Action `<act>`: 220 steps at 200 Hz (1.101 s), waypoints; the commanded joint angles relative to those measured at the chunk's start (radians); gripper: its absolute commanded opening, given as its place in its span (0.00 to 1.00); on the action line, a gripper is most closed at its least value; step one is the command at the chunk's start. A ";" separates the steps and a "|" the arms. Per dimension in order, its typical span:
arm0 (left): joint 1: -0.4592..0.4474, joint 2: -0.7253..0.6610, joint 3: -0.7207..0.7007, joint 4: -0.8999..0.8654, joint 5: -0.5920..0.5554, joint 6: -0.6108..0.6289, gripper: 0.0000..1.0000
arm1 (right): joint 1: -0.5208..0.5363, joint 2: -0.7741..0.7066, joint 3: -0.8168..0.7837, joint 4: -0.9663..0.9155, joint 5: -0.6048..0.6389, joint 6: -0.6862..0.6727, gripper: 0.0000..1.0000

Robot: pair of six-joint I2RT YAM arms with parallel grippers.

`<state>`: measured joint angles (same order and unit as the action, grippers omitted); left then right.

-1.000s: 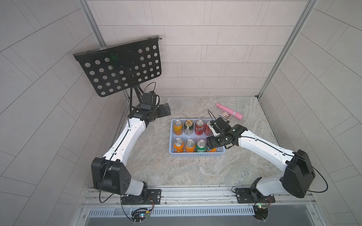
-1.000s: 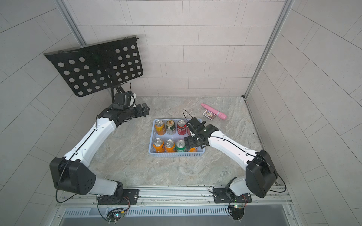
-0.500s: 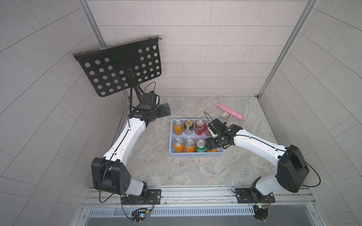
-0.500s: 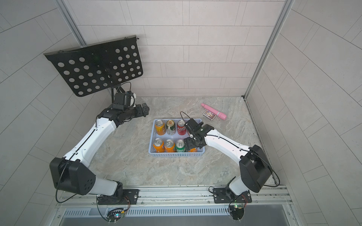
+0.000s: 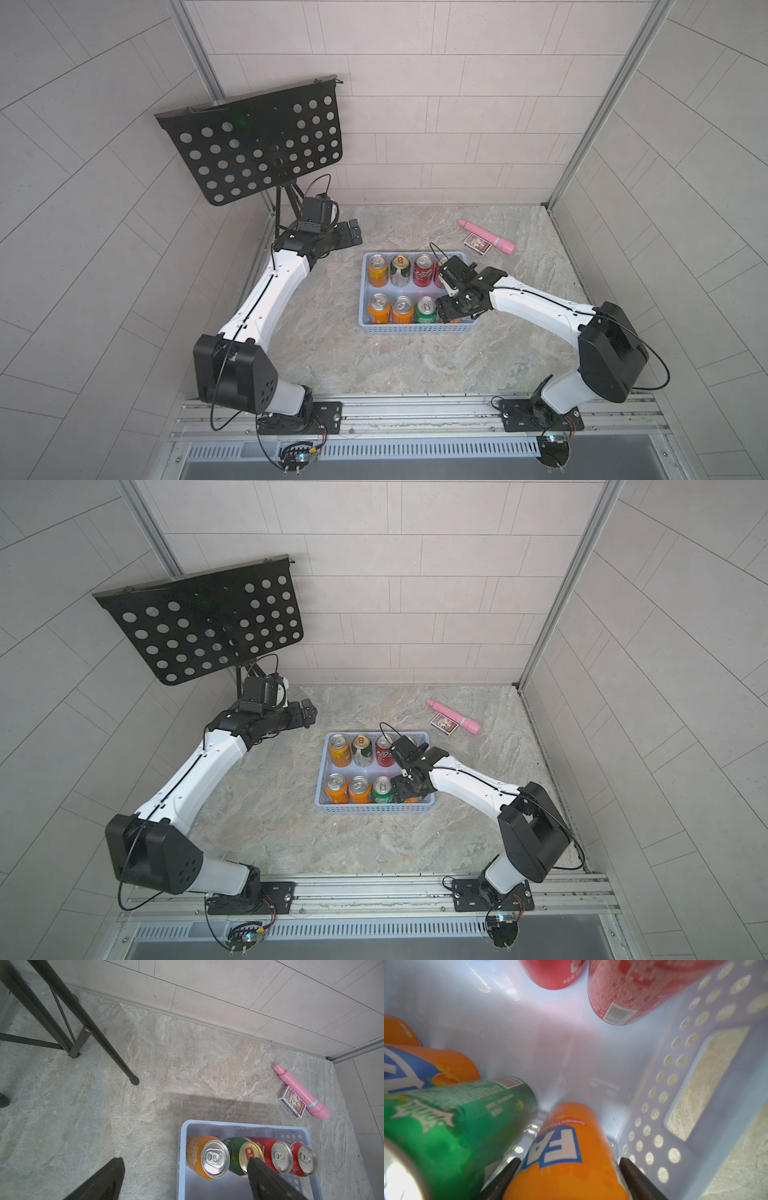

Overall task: Take out the drinks from the basket
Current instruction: Pick up the drink from the basket.

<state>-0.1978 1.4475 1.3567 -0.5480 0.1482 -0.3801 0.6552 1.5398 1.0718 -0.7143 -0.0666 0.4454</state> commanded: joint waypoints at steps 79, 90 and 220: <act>-0.005 -0.011 -0.013 0.002 -0.010 0.018 1.00 | 0.017 -0.073 0.040 -0.072 0.056 0.006 0.38; -0.005 -0.010 -0.014 0.003 -0.006 0.020 1.00 | 0.017 -0.079 0.049 -0.079 0.060 0.006 0.37; -0.073 -0.044 -0.047 0.101 0.238 0.034 1.00 | 0.017 -0.135 0.246 -0.197 0.115 -0.021 0.39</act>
<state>-0.2588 1.4448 1.3449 -0.5175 0.2527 -0.3470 0.6674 1.4506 1.2537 -0.8864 0.0032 0.4416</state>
